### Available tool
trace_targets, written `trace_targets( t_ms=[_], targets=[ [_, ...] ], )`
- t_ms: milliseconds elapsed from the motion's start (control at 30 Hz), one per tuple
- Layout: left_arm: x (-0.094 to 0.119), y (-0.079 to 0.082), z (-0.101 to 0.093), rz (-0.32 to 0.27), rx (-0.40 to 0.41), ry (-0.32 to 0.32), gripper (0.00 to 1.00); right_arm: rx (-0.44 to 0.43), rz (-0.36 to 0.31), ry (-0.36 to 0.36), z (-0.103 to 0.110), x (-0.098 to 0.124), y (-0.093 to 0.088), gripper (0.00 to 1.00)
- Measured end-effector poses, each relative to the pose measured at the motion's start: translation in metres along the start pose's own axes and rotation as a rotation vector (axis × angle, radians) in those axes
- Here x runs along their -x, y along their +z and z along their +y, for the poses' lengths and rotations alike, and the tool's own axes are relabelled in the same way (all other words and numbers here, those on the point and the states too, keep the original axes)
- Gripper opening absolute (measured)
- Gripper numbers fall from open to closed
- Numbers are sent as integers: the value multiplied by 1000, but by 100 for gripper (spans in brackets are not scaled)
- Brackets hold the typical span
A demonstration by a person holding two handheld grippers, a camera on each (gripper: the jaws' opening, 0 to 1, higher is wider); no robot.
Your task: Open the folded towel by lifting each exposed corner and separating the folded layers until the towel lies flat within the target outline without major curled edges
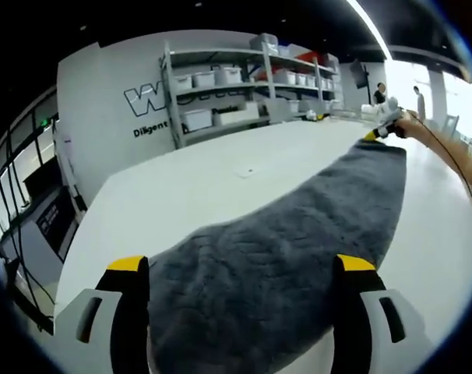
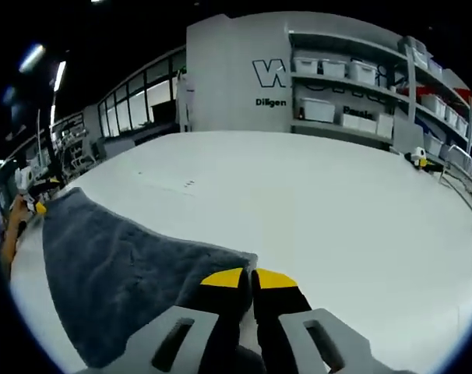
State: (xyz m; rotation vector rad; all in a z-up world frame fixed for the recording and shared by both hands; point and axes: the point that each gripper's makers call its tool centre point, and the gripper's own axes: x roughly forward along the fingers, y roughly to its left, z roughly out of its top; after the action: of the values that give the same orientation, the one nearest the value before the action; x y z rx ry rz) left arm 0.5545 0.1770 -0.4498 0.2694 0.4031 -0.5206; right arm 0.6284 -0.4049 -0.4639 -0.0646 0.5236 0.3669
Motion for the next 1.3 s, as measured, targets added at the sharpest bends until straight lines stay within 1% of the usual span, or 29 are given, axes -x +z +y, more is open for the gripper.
trace_targets(
  t_ms=[100, 167, 233, 400, 433, 467, 500, 533, 633, 767, 833, 967, 1100, 1133, 1267, 1300],
  targets=[
    [1, 2, -2, -8, -1, -1, 96, 9, -39, -1, 4, 10, 8, 0],
    [2, 1, -2, 0, -2, -7, 96, 23, -60, 4, 6, 18, 16, 0],
    [3, 2, -1, -5, 1, -7, 96, 60, -109, 11, 9, 27, 29, 0],
    [8, 7, 0, -22, 4, -4, 96, 105, -182, 23, 21, 61, 45, 0],
    [9, 9, 0, -28, 7, -3, 96, 126, -204, 41, 26, 66, 49, 0],
    [10, 10, 0, -34, 9, -3, 96, 127, -233, 63, 32, 74, 52, 0],
    [10, 11, 1, -36, 10, -4, 96, 120, -254, 70, 36, 85, 54, 0],
    [11, 11, 2, -40, 13, -2, 96, 130, -278, 76, 39, 92, 58, 0],
    [13, 14, 3, -52, 21, 1, 96, 173, -308, 96, 55, 114, 59, 0],
    [16, 18, 6, -73, 38, 2, 96, 233, -329, 125, 75, 138, 56, 0],
    [17, 19, 6, -77, 44, -3, 96, 275, -332, 145, 91, 152, 50, 0],
    [18, 21, 7, -90, 57, -7, 95, 354, -350, 187, 112, 175, 42, 0],
    [19, 22, 7, -100, 68, -10, 95, 482, -371, 245, 140, 194, 27, 0],
    [19, 23, 7, -103, 70, -10, 95, 494, -373, 257, 147, 199, 20, 0],
    [21, 24, 7, -110, 70, -16, 95, 517, -383, 292, 163, 209, 7, 0],
    [21, 24, 7, -110, 71, -15, 95, 545, -370, 318, 170, 212, -1, 0]
  ],
)
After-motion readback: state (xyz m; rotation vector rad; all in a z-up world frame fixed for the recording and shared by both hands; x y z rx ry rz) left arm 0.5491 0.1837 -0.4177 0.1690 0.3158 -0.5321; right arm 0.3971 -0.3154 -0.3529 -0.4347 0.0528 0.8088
